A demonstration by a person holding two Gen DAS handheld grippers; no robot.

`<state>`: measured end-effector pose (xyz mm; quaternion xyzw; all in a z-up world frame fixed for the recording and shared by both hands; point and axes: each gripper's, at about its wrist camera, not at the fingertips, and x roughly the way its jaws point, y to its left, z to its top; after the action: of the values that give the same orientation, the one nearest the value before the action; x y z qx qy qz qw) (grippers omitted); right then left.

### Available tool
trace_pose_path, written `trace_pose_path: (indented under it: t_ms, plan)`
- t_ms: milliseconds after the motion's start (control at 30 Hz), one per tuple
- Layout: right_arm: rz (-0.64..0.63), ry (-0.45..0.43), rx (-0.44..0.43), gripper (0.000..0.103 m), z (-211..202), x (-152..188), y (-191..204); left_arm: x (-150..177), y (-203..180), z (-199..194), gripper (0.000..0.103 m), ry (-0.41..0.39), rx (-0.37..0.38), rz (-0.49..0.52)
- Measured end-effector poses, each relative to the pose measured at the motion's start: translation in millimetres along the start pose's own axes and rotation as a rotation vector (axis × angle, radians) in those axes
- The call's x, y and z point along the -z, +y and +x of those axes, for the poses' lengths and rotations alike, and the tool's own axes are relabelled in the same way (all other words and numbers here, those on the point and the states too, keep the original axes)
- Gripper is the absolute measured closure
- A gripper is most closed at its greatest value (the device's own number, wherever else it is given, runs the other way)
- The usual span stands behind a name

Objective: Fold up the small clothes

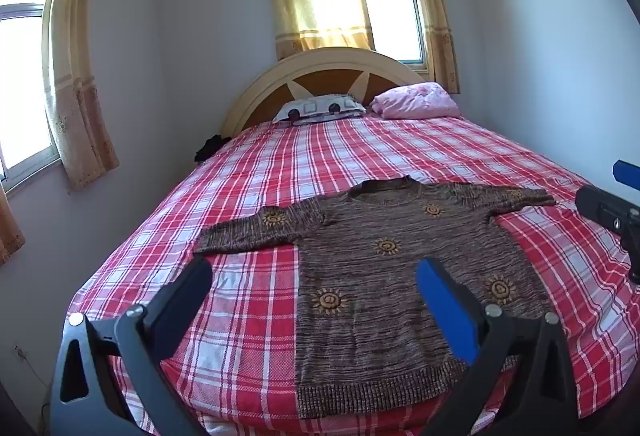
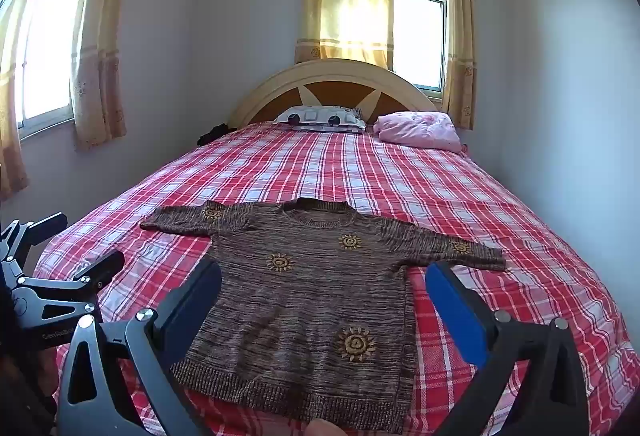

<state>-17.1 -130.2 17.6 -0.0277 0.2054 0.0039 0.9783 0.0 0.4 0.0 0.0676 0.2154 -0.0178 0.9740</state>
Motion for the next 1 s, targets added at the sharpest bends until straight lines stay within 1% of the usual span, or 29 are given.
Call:
trace_pose_path:
  t_ms: [267,333,567,1000]
  plan:
    - [0.005,0.009,0.002,0.001,3.9,3.4,-0.2,-1.7,1.3,-9.8,0.0,-0.021,-0.002,-0.01]
    - [0.018,0.014,0.001,0.001,4.6,1.1,-2.7,-5.0,8.7,-2.4,0.0,-0.017,-0.008,-0.015]
    - [0.02,0.02,0.006,0.001,9.1,3.3,-2.9,-3.8,8.7,-0.2,0.0,-0.023,-0.032,-0.031]
    - [0.023,0.041,0.018,0.001,19.4,7.8,-5.3,-2.7,12.1,-1.6,0.0,-0.036,-0.053,-0.032]
